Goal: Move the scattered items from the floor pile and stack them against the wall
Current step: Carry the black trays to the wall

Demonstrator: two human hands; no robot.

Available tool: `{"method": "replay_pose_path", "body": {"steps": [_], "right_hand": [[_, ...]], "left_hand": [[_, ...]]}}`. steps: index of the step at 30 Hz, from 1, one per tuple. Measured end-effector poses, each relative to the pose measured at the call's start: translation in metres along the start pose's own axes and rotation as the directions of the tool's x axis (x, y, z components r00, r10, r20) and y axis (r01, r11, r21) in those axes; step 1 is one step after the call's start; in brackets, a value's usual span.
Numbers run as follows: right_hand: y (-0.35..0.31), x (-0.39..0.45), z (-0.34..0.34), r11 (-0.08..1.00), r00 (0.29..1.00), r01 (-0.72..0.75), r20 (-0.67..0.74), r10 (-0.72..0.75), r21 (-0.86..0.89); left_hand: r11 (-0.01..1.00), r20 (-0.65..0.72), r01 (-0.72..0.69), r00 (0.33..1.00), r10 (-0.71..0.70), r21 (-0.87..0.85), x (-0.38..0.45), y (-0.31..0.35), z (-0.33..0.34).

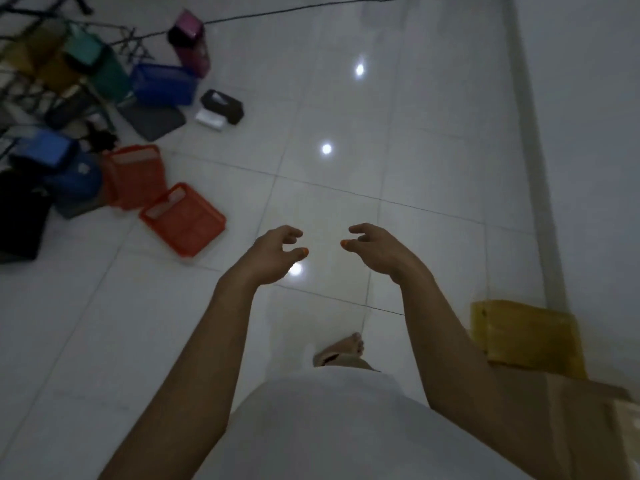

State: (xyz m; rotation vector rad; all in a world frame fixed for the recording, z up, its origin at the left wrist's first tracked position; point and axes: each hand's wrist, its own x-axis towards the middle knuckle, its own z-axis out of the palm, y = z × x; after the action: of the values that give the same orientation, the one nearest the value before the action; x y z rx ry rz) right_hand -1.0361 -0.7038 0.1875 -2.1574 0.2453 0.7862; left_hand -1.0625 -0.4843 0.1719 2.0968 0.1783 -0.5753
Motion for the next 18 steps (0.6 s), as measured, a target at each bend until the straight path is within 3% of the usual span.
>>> {"method": "replay_pose_path", "body": {"steps": [8,18], "right_hand": [[-0.046,-0.050,0.136,0.980,0.966,0.134,0.239,-0.097,-0.147],[-0.097,-0.084,0.255,0.921,0.865,0.288,0.483,-0.134,-0.261]], "left_hand": [[0.972,-0.154,0.146,0.972,-0.175,-0.185,-0.135,-0.110,-0.039],[0.898,-0.335,0.240,0.867,-0.370,-0.370,-0.242,-0.202,-0.067]]}}
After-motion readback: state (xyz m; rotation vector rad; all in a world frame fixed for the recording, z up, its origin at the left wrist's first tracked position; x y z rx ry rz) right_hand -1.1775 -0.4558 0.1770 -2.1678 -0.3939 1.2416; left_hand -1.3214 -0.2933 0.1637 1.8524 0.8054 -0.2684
